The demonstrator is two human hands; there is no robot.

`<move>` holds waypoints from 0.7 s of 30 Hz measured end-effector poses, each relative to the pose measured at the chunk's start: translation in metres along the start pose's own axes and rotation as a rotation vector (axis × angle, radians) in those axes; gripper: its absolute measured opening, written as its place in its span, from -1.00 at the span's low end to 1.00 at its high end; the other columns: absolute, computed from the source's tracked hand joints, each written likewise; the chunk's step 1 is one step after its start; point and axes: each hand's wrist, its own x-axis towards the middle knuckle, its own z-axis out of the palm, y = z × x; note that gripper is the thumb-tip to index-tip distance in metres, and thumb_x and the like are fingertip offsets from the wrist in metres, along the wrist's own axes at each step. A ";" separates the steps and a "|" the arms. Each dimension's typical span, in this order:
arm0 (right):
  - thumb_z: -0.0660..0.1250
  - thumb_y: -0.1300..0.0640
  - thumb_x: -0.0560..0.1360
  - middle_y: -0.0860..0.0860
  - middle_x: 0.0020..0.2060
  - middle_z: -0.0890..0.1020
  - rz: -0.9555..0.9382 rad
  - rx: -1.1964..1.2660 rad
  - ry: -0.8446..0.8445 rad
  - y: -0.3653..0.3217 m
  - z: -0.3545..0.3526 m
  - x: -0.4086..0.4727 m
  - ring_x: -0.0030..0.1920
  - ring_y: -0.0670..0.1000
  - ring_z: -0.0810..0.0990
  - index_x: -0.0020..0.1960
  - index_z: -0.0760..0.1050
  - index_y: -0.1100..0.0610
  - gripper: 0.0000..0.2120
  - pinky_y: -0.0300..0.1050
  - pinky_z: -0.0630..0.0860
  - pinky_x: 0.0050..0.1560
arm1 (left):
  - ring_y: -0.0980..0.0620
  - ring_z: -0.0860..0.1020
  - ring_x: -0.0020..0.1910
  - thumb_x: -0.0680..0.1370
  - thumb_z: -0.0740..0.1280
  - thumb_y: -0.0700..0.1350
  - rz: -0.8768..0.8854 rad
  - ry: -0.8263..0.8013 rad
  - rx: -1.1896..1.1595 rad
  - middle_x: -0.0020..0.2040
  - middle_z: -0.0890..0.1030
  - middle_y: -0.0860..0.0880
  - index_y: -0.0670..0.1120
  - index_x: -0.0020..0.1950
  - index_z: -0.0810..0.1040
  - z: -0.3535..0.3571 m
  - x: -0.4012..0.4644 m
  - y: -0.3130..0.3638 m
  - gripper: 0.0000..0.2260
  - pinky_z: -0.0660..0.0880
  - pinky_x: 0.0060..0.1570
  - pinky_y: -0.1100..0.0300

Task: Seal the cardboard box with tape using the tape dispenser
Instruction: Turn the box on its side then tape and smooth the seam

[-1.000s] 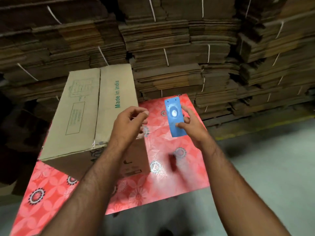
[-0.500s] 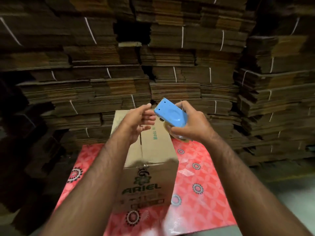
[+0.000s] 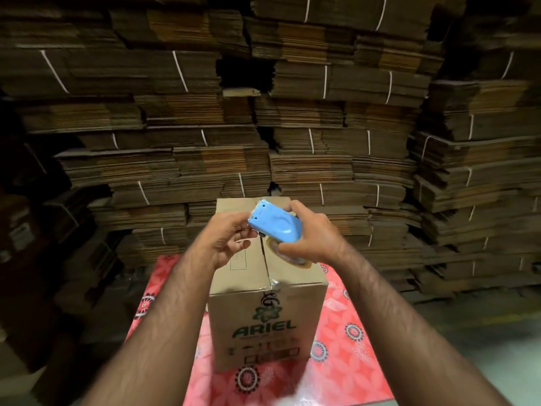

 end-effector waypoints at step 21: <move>0.40 -0.22 0.43 -0.08 -0.09 0.55 -0.268 -0.204 0.067 0.016 -0.005 0.012 -0.09 0.09 0.58 0.25 0.32 -0.01 -0.48 -0.02 0.54 -0.12 | 0.12 0.51 -0.45 0.46 0.49 -0.22 0.234 0.273 0.142 -0.45 0.60 0.00 -0.14 -0.27 0.65 0.016 0.001 0.000 -0.89 0.45 -0.34 0.22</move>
